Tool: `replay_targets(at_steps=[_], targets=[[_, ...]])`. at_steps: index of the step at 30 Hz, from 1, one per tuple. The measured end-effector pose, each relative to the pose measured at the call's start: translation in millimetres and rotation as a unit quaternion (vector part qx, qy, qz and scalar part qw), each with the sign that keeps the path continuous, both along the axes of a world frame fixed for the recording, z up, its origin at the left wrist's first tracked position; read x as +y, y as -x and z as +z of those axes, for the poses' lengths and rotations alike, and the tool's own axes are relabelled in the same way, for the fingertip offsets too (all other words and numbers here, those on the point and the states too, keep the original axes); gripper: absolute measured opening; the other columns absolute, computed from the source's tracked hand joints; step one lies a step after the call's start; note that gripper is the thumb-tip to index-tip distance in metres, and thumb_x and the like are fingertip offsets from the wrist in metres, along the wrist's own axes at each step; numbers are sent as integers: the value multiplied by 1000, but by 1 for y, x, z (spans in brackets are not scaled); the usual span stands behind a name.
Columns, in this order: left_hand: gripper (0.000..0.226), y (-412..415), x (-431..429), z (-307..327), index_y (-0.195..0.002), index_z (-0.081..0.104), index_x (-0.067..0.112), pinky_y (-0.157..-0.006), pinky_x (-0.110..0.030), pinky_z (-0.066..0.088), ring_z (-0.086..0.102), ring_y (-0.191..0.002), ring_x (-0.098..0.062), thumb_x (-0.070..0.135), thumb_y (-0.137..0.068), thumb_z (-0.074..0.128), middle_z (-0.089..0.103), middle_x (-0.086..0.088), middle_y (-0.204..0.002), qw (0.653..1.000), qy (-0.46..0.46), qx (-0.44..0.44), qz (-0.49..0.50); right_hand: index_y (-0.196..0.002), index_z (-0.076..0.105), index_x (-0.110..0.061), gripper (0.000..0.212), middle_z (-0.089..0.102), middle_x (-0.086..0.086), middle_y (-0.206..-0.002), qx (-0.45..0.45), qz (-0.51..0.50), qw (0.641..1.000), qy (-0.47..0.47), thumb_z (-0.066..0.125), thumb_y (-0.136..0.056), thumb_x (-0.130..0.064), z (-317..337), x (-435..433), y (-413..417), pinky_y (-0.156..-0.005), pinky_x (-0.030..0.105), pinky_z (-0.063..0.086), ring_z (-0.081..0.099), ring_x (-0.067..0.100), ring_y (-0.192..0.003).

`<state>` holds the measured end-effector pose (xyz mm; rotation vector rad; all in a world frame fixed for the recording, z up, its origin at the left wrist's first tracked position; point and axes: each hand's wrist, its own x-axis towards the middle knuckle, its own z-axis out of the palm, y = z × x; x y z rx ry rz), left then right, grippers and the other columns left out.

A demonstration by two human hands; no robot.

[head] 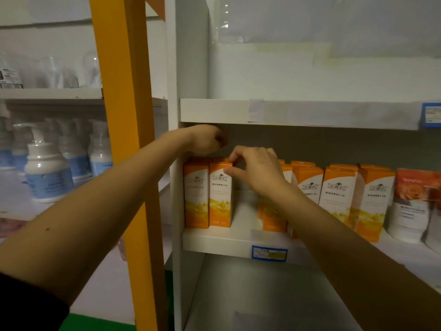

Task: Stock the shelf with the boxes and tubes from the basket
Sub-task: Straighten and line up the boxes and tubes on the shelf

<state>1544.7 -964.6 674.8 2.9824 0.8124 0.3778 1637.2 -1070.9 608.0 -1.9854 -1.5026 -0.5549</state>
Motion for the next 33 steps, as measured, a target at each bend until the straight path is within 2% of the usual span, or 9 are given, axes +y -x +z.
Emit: replay_targets(at_steps=[5, 11, 14, 18, 21, 27, 31, 33], targets=[[37, -7, -12, 0, -133, 47, 14, -107, -35, 36, 46, -126, -24, 19, -96, 40, 49, -6, -138, 999, 38, -27, -26, -120, 57, -24, 35, 56, 1, -128, -75, 2, 997, 29, 51, -90, -40, 11, -22, 1, -93, 36, 39, 51, 23, -117], [43, -32, -27, -8, -138, 42, 14, -114, -36, 31, 42, -133, -21, 24, -95, 44, 45, -4, -144, 993, 76, 5, -92, -117, 60, -24, 30, 60, 1, -121, -49, -58, 994, 74, 55, -88, -30, 31, -75, -35, -90, 38, 46, 55, 23, -111], [48, -44, -37, -8, -140, 37, 14, -112, -31, 27, 37, -136, -19, 24, -95, 47, 42, -2, -147, 990, 87, 34, -106, -122, 57, -23, 36, 59, 1, -125, -60, -87, 990, 95, 56, -88, -34, 35, -88, -44, -94, 39, 44, 50, 21, -117], [48, -52, -39, -10, -136, 44, 19, -111, -37, 33, 43, -131, -21, 33, -91, 53, 48, -1, -141, 989, 89, 68, -97, -125, 54, -27, 40, 61, 1, -123, -93, -119, 978, 144, 54, -87, -42, 32, -89, -49, -97, 40, 38, 48, 22, -118], [46, -52, -36, -15, -130, 49, 15, -105, -36, 40, 51, -122, -21, 31, -88, 59, 55, -4, -133, 989, 95, 57, -101, -125, 54, -29, 40, 62, -1, -122, -108, -120, 973, 166, 53, -87, -43, 28, -85, -48, -98, 39, 35, 50, 21, -116], [53, -41, -31, -10, -134, 43, 22, -102, -36, 42, 50, -121, -23, 36, -86, 60, 52, 0, -134, 992, 95, 51, -62, -124, 54, -28, 40, 61, -1, -122, -131, -133, 968, 170, 54, -87, -43, 28, -84, -46, -101, 39, 32, 48, 20, -117], [57, -30, -20, -4, -133, 42, 29, -102, -46, 45, 52, -120, -28, 41, -82, 63, 52, -2, -134, 993, 108, 43, -19, -122, 55, -29, 38, 62, -2, -120, -128, -132, 967, 176, 54, -87, -43, 30, -83, -47, -103, 40, 30, 49, 20, -117], [56, -27, -18, -2, -135, 40, 28, -101, -46, 45, 51, -121, -30, 39, -83, 61, 50, -4, -135, 992, 109, 55, 0, -122, 55, -28, 38, 62, -2, -119, -130, -133, 966, 177, 54, -87, -43, 31, -82, -47, -103, 40, 29, 49, 20, -117]])
